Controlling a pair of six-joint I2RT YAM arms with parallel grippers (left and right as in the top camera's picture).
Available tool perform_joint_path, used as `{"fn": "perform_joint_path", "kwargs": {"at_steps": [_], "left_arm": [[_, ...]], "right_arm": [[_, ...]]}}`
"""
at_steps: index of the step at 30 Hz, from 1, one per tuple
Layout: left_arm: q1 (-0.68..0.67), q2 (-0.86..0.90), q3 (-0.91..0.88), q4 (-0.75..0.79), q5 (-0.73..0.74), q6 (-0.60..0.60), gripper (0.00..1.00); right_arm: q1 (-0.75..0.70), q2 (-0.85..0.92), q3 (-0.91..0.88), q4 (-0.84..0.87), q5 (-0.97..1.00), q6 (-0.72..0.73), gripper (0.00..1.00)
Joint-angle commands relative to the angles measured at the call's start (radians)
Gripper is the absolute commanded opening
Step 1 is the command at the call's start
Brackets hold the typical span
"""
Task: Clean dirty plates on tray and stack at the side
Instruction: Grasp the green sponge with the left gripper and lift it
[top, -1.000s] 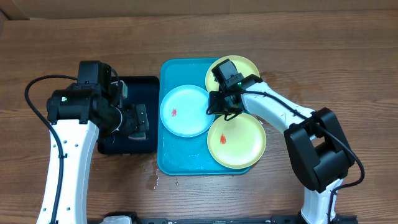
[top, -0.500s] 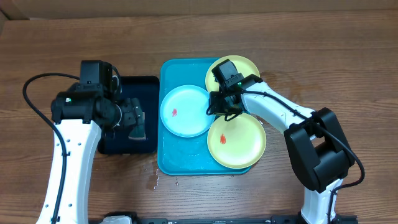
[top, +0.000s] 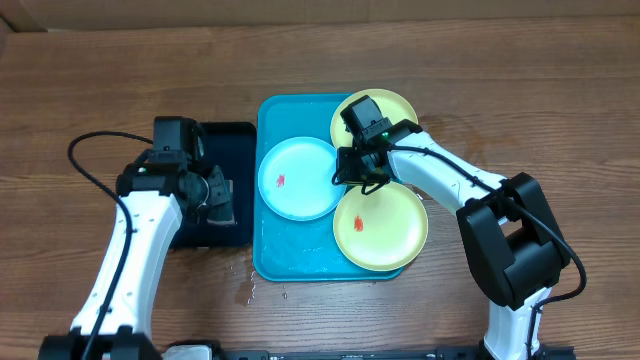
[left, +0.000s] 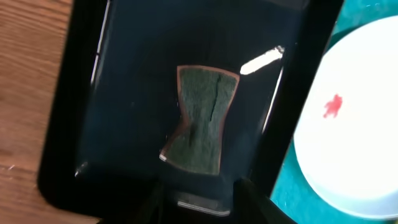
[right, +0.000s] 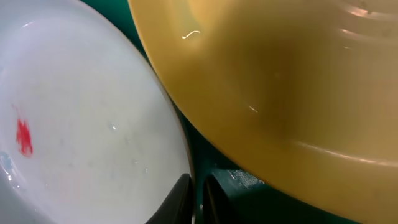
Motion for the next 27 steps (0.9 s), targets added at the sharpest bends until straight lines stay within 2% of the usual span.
{"fn": "perform_joint_path", "kwargs": {"at_steps": [1,3,16,22,27], "left_arm": [[-0.002,0.07,-0.008,0.033,-0.014,0.01,0.38],[-0.002,0.124,-0.008,0.046,-0.014,0.023,0.33],[-0.002,0.242,-0.008,0.068,-0.013,0.028,0.34],[-0.002,0.278,-0.008,0.111,0.064,0.154,0.29],[-0.002,0.299,-0.009,0.115,0.06,0.165,0.29]], "right_arm": [[-0.002,0.005,-0.008,0.0,0.043,0.003,0.09],[-0.002,0.005,-0.011,0.001,0.043,0.004,0.09],[-0.002,0.005,-0.012,0.003,0.043,0.004,0.1],[-0.002,0.005,-0.012,0.003,0.043,0.004,0.1],[-0.002,0.005,-0.012,0.003,0.042,0.004,0.1]]}}
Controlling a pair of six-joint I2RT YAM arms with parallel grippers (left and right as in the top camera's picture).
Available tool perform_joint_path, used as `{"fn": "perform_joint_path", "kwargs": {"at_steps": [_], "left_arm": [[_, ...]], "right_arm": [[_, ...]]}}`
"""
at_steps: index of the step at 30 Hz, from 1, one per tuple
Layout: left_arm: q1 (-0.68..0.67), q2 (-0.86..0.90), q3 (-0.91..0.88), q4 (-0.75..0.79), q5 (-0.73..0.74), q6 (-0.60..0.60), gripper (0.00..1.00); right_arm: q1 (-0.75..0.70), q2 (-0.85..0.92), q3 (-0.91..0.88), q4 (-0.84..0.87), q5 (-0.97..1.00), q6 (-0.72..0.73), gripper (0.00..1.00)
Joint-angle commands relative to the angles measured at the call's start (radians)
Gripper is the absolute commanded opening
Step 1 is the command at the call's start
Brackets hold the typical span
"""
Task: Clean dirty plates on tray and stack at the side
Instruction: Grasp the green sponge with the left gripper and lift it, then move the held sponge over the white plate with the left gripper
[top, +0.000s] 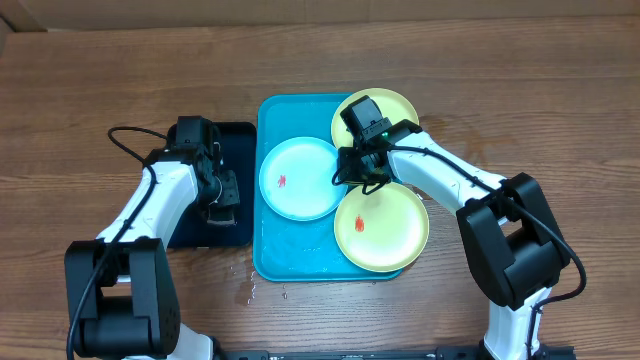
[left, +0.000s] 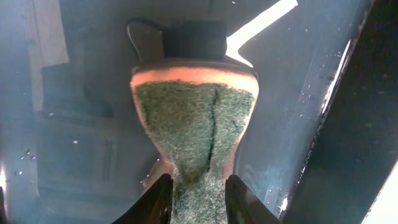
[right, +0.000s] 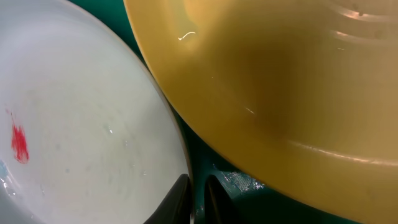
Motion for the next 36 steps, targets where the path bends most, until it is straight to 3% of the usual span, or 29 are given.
{"fn": "perform_joint_path", "kwargs": {"at_steps": [1,5,10,15,19,25,30,36], "left_arm": [[-0.002,0.026,-0.004,0.006,0.022,0.047,0.29],[-0.002,0.042,-0.005,0.007,0.019,0.047,0.25],[-0.002,0.049,-0.005,0.011,0.02,0.048,0.04],[-0.001,0.044,0.003,0.03,0.031,0.064,0.04],[0.002,0.019,0.081,-0.045,0.028,0.063,0.04],[-0.003,-0.071,0.179,-0.076,-0.022,0.041,0.04],[-0.01,-0.153,0.192,-0.052,-0.109,0.011,0.04],[-0.031,-0.182,0.191,-0.04,-0.098,0.011,0.04]], "right_arm": [[-0.002,0.005,-0.012,0.004,0.019,0.004,0.1],[-0.002,0.005,-0.012,0.005,0.019,0.004,0.1],[-0.002,0.005,-0.012,0.008,0.019,0.004,0.1],[-0.002,0.005,-0.012,0.008,0.019,0.005,0.1],[-0.002,0.005,-0.012,0.008,0.019,0.005,0.11],[-0.002,0.005,-0.012,0.008,0.019,0.005,0.2],[-0.002,0.005,-0.012,0.008,0.0,0.021,0.2],[-0.002,0.005,-0.012,0.008,0.0,0.028,0.19]]}}
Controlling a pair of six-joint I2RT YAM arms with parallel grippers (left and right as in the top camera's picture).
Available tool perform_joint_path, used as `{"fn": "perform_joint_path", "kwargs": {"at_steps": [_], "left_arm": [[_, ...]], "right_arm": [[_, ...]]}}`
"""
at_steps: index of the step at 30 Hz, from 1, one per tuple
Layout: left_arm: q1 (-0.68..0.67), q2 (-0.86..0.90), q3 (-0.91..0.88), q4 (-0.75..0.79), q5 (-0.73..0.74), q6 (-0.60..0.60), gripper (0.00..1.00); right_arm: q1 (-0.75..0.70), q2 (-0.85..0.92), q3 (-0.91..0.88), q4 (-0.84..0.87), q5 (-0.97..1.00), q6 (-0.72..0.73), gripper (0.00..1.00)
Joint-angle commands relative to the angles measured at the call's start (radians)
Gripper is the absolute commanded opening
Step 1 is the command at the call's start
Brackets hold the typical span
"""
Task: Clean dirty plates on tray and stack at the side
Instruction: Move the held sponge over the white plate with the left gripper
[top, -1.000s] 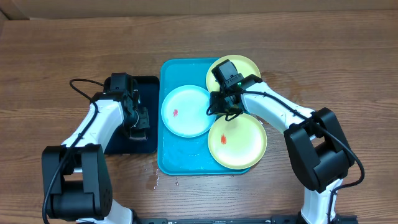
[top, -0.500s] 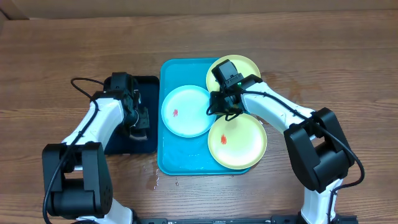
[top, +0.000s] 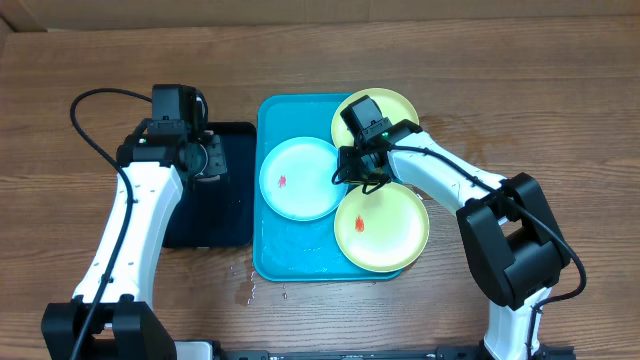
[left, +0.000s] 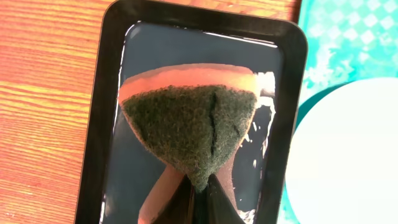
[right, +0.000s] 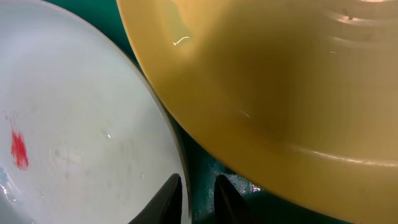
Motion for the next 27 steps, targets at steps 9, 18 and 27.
{"fn": "perform_joint_path", "kwargs": {"at_steps": [9,18,27], "left_arm": [[-0.079,0.012,0.02,0.073,0.146,0.054,0.04],[-0.236,0.019,0.02,0.103,0.245,0.053,0.04],[-0.273,0.07,0.02,0.175,0.183,0.001,0.04]], "right_arm": [[0.001,0.005,-0.011,0.002,-0.047,0.016,0.04],[0.017,0.005,-0.011,-0.004,-0.058,0.016,0.04],[0.019,0.005,-0.011,-0.011,-0.058,0.016,0.04]]}}
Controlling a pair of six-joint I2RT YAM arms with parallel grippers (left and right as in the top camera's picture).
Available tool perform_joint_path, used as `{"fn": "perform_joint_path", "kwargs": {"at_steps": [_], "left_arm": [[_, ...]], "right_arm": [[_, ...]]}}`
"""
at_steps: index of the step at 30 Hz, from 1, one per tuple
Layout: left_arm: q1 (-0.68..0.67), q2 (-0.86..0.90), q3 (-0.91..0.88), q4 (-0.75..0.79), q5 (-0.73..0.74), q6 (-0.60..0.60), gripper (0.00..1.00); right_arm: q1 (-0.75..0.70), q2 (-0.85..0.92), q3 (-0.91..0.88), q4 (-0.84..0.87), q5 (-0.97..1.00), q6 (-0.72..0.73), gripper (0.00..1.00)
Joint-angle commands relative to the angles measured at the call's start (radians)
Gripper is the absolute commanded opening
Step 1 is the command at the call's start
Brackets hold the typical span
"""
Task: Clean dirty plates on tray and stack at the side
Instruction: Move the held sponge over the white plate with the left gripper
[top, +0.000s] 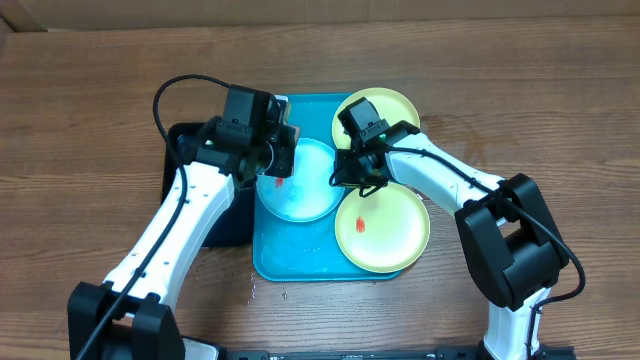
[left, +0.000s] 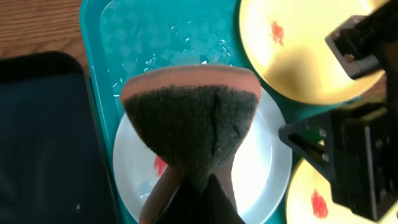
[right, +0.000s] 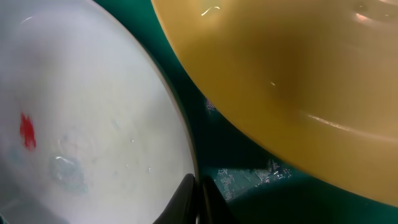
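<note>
A teal tray (top: 300, 258) carries a white plate (top: 312, 195) with a red stain (top: 280, 182) and two yellow plates. The back one (top: 398, 106) overlaps the tray's edge, and the front one (top: 390, 235) has a red spot. My left gripper (left: 199, 190) is shut on a green-and-orange sponge (left: 189, 121), held above the white plate (left: 264, 165) near its stain (left: 160, 165). My right gripper (right: 194, 186) is shut on the white plate's (right: 81, 118) right rim, beside a yellow plate (right: 298, 68).
A black tray (top: 200, 220) holding water lies left of the teal tray on the wooden table (top: 90, 90). In the overhead view the left gripper (top: 278, 158) and right gripper (top: 347, 172) are close together over the teal tray. Water drops lie near its front left corner.
My left gripper has carried the sponge from above the black tray to above the white plate. The right fingers stand closer together on the plate's rim.
The sponge lay in the black tray with my left gripper open above it. Then the jaws stood around it, then they held it lifted over that tray, and now over the white plate. My right gripper stayed at the white plate's rim throughout.
</note>
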Motion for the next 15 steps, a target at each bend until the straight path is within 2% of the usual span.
{"fn": "perform_joint_path", "kwargs": {"at_steps": [1,8,15], "left_arm": [[0.001,0.042,0.02,0.042,-0.024,-0.021,0.04],[0.004,0.091,0.02,0.059,-0.147,-0.014,0.04],[0.003,0.093,0.019,0.043,-0.148,-0.015,0.04]], "right_arm": [[0.006,0.005,-0.011,0.001,-0.007,0.005,0.04],[0.006,0.005,-0.011,0.0,-0.007,0.005,0.04],[0.006,0.005,-0.011,0.004,-0.007,0.005,0.04]]}}
